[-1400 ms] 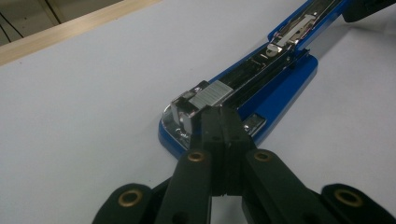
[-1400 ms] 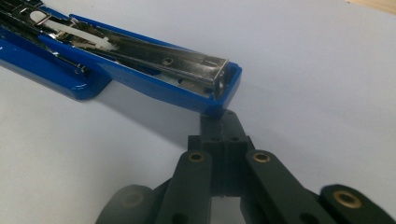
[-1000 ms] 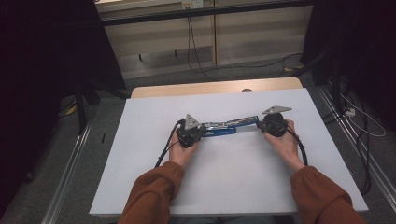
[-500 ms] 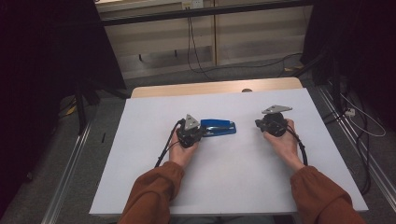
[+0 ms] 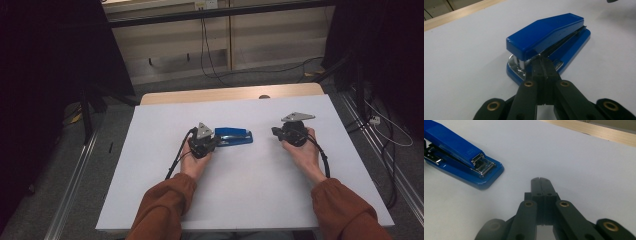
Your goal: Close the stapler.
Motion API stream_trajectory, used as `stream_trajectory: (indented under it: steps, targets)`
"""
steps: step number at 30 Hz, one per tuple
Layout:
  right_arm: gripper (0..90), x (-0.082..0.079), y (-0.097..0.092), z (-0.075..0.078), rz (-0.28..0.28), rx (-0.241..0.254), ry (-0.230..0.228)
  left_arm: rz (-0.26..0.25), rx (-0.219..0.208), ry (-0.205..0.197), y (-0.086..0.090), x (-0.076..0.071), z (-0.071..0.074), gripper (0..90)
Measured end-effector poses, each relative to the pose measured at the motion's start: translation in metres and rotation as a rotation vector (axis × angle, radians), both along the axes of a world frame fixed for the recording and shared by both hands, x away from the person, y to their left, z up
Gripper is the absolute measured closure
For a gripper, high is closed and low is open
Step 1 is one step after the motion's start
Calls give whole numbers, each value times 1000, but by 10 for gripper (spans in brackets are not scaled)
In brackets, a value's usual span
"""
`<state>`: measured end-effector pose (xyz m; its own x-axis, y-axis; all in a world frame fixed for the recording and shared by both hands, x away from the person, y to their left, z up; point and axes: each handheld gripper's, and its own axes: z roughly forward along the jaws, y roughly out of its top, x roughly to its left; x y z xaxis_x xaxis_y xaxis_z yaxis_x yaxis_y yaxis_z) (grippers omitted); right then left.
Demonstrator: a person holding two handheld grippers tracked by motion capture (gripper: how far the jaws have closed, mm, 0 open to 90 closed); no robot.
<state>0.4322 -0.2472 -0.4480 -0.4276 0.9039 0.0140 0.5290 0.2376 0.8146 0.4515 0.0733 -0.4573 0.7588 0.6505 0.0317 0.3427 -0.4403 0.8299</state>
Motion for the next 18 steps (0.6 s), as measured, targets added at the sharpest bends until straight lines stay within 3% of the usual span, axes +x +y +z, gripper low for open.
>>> stream_trajectory:
  steps: [5,9,12,15,18]
  targets:
    - [869,-1,0,0,9,4,4,-1,-7,8,1,-1,0,876]
    - [769,-2,0,1,19,23,-6,7,-12,15,2,-2,0,788]
    - [625,-3,1,2,21,32,-19,13,-11,11,2,-3,1,701]
    - [510,-4,1,3,20,46,-28,14,-39,24,3,-5,3,620]
    - [399,-5,0,3,4,52,-34,26,-25,11,3,-7,6,530]
